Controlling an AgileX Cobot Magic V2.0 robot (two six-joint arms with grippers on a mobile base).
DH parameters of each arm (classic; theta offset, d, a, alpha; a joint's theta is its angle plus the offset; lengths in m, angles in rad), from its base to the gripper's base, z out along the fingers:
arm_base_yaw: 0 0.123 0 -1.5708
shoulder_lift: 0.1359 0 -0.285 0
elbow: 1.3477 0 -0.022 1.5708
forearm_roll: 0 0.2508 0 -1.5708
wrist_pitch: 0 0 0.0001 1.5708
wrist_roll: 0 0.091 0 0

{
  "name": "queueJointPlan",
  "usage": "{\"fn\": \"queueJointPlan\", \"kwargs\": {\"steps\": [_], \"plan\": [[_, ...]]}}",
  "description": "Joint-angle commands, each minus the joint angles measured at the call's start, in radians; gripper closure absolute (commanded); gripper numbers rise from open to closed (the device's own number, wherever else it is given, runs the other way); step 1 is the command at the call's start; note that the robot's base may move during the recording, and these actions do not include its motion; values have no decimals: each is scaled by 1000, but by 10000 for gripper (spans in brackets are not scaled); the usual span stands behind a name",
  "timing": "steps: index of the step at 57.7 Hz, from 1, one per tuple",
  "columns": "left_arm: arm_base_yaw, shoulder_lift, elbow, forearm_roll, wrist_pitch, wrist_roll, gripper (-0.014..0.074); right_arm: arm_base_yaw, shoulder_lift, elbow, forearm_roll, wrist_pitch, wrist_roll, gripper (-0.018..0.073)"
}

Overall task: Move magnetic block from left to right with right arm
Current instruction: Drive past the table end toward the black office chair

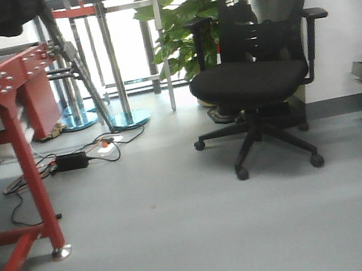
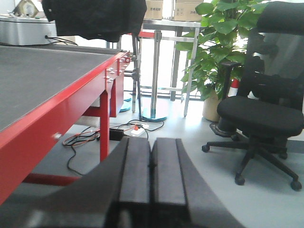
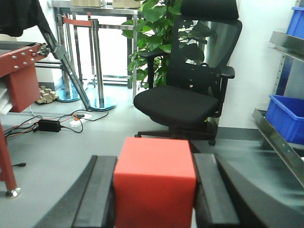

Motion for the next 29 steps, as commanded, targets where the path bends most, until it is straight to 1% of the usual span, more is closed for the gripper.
{"fn": "queueJointPlan", "kwargs": {"steps": [1, 29], "plan": [[1, -9, 8, -5, -86, 0, 722, -5, 11, -29, -10, -91, -7, 231], [1, -9, 8, -5, -86, 0, 722, -5, 11, -29, -10, -91, -7, 231]]}}
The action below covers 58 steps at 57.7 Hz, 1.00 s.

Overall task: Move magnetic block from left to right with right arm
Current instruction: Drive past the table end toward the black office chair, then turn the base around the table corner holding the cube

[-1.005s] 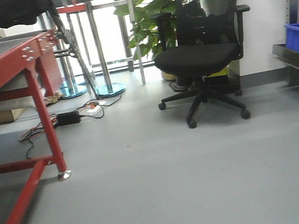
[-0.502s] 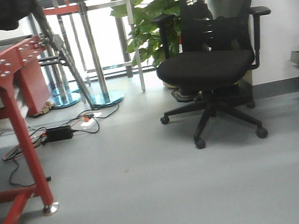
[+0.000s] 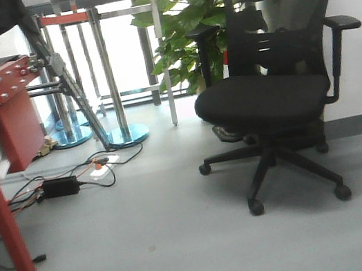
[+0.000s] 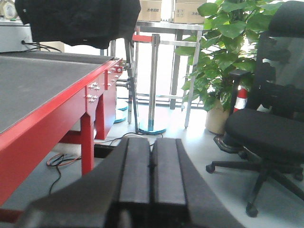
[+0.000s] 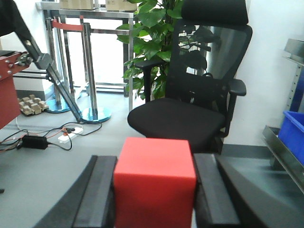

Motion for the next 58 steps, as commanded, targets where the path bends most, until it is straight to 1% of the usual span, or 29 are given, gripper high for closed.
{"fn": "queueJointPlan", "kwargs": {"steps": [1, 58], "plan": [[1, -9, 8, -5, -86, 0, 722, -5, 11, -29, -10, -91, -7, 231], [1, -9, 8, -5, -86, 0, 722, -5, 11, -29, -10, -91, -7, 231]]}}
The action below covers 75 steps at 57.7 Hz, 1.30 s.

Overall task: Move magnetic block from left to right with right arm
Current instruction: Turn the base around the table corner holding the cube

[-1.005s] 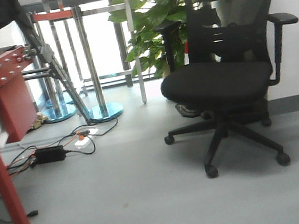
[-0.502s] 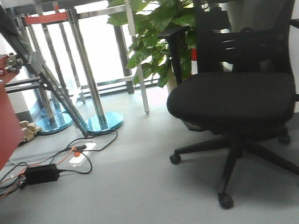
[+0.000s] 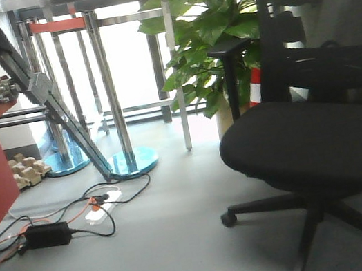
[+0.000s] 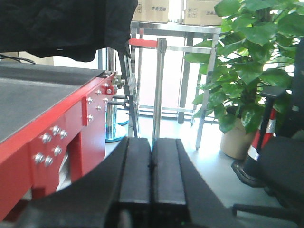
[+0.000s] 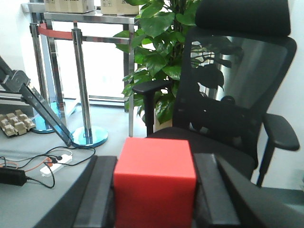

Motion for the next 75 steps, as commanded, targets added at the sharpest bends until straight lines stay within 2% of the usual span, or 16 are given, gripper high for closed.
{"fn": "queueJointPlan", "kwargs": {"steps": [1, 75], "plan": [[1, -9, 8, -5, -86, 0, 722, -5, 11, -29, -10, -91, -7, 231], [1, -9, 8, -5, -86, 0, 722, -5, 11, -29, -10, -91, -7, 231]]}}
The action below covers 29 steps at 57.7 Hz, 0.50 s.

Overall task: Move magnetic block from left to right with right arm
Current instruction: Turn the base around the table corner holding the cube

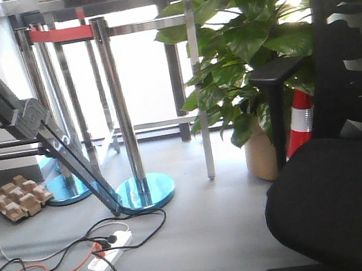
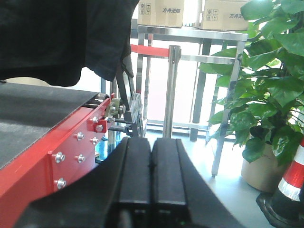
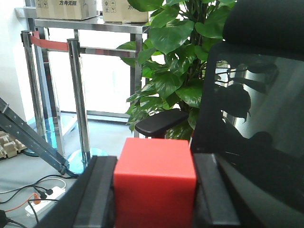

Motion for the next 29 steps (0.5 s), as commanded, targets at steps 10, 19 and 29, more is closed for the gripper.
{"fn": "queueJointPlan", "kwargs": {"steps": [10, 19, 29], "plan": [[1, -9, 8, -5, -86, 0, 722, -5, 11, -29, -10, -91, -7, 231], [1, -9, 8, -5, -86, 0, 722, -5, 11, -29, -10, -91, -7, 231], [1, -9, 8, -5, -86, 0, 722, -5, 11, -29, -10, -91, -7, 231]]}}
